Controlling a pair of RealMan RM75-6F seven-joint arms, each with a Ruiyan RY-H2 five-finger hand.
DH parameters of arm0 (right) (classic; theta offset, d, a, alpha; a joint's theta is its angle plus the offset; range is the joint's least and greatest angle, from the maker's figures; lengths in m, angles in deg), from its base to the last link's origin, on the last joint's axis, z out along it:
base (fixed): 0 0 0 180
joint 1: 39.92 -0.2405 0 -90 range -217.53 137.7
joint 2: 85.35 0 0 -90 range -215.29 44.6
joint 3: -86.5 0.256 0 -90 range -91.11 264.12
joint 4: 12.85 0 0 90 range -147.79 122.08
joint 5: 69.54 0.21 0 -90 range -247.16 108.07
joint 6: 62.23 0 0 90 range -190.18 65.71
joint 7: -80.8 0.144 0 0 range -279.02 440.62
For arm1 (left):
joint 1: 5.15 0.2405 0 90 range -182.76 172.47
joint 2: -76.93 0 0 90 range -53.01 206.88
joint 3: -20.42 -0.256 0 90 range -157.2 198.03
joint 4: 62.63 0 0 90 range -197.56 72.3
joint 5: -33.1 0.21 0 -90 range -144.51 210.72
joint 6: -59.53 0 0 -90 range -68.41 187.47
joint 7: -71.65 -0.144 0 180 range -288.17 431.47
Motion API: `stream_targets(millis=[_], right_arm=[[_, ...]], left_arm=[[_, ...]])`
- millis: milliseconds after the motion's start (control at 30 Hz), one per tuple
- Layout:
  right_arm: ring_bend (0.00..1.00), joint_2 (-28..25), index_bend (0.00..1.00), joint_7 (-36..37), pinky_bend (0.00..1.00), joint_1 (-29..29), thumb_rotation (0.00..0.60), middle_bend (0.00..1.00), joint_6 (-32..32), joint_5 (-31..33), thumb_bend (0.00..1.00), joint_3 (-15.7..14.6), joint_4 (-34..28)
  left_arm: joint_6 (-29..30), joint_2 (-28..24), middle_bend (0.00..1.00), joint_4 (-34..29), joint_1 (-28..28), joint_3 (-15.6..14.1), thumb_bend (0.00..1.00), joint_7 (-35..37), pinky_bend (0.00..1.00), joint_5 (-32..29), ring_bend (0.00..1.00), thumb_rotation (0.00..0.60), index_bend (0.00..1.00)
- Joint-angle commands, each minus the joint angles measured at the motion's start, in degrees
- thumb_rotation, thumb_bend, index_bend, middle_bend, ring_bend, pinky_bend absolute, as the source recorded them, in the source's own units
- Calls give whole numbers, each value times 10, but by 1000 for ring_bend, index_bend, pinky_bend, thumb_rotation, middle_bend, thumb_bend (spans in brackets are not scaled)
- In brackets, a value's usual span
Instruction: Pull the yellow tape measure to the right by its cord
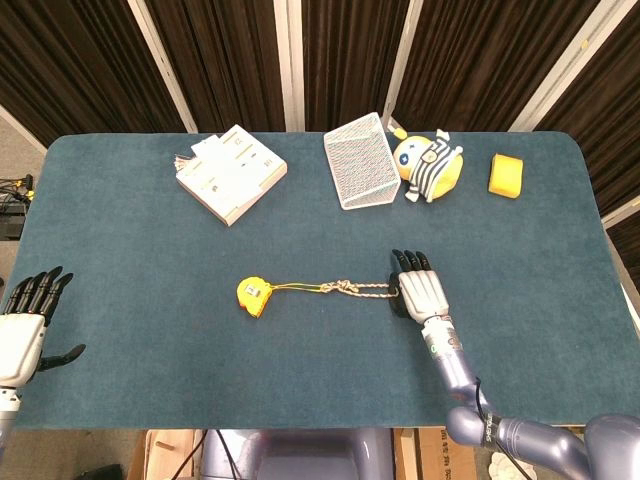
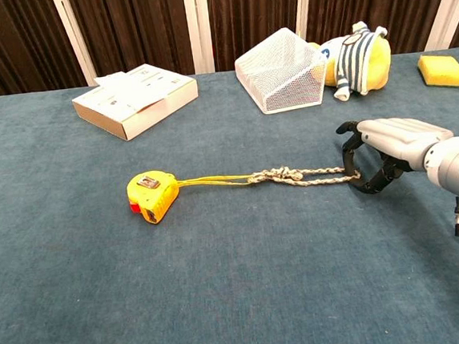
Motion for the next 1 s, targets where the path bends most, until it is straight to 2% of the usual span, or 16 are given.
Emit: stream_targets(millis=[33, 633, 1000], right_arm=[[0, -10, 587, 3, 0, 3, 600, 97, 7, -1, 464, 4, -13], [0, -113, 598, 49, 0, 44, 600, 96, 44, 5, 465, 18, -115], [0, -176, 598, 82, 0, 74, 600, 97, 61, 15, 465, 26, -138]], left_arm=[[1, 0, 0, 0, 0, 0, 0, 0, 0, 1, 0, 600, 0], [3, 1, 0, -1, 1, -1, 0, -5, 0, 3, 0, 600, 0], [7, 2, 0, -1, 2, -3, 0, -13, 0, 8, 0, 600, 0]])
